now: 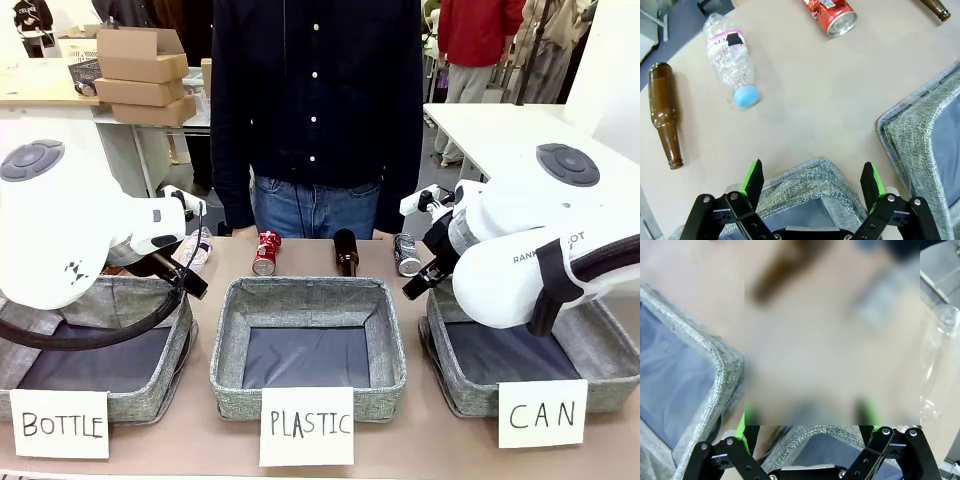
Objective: Sort the can waste into the basket.
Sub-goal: Pick up the can waste from the table and place it in the right Fabric basket.
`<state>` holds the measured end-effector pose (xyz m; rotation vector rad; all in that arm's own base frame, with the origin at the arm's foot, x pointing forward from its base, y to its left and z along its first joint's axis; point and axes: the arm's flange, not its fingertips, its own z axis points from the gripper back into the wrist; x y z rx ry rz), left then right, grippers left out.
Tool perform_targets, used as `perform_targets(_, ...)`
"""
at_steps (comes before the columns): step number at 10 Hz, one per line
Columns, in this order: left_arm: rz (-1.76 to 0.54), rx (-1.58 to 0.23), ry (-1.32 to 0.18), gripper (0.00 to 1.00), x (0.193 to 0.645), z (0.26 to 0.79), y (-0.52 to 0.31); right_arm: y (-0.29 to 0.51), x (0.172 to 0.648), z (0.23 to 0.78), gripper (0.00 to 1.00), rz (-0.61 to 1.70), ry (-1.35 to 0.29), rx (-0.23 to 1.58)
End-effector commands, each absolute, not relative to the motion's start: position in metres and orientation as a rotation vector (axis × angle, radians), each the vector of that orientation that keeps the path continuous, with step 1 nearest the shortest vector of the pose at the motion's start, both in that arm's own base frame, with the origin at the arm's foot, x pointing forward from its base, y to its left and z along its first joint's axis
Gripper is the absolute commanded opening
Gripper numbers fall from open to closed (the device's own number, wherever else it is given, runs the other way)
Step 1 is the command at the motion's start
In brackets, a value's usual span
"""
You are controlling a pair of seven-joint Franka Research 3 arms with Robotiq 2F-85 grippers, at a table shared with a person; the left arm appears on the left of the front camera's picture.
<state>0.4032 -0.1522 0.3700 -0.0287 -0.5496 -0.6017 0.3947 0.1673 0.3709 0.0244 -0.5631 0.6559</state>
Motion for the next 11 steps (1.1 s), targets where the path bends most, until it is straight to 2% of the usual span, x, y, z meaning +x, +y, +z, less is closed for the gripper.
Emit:
perform_targets(1,-0.602,-0.029,-0.55,1.0,0.403,0.37,-0.152,0.167,0.395,0.371,1.0,0.656,-0.563,0.024)
perform_targets(2,-0.565,-0.059,-0.616,1.0,0.371,0.417,-0.156,0.164,0.383,0.415,1.0,0.587,-0.63,0.02)
perform_targets(3,-0.513,-0.069,-0.58,1.0,0.324,0.454,-0.162,0.163,0.359,0.453,1.0,0.559,-0.592,-0.003)
perform_targets(4,-0.59,-0.072,-0.609,1.0,0.267,0.472,-0.17,0.162,0.324,0.482,1.0,0.59,-0.513,0.057)
perform_targets(5,-0.627,-0.102,-0.547,1.0,0.234,0.471,-0.173,0.16,0.301,0.49,1.0,0.645,-0.394,0.13)
perform_targets(6,-0.65,-0.083,-0.53,1.0,0.218,0.462,-0.168,0.156,0.291,0.486,1.0,0.624,-0.356,0.179)
perform_targets(7,-0.635,-0.034,-0.503,1.0,0.212,0.451,-0.164,0.152,0.284,0.478,1.0,0.593,-0.353,0.178)
perform_targets(8,-0.718,-0.042,-0.507,1.0,0.22,0.438,-0.158,0.145,0.284,0.473,1.0,0.536,-0.447,0.177)
perform_targets(9,-0.657,-0.053,-0.532,1.0,0.266,0.522,-0.211,0.169,0.292,0.494,1.0,0.626,-0.382,0.15)
perform_targets(11,-0.677,-0.037,-0.503,1.0,0.256,0.523,-0.211,0.164,0.288,0.5,1.0,0.602,-0.384,0.167)
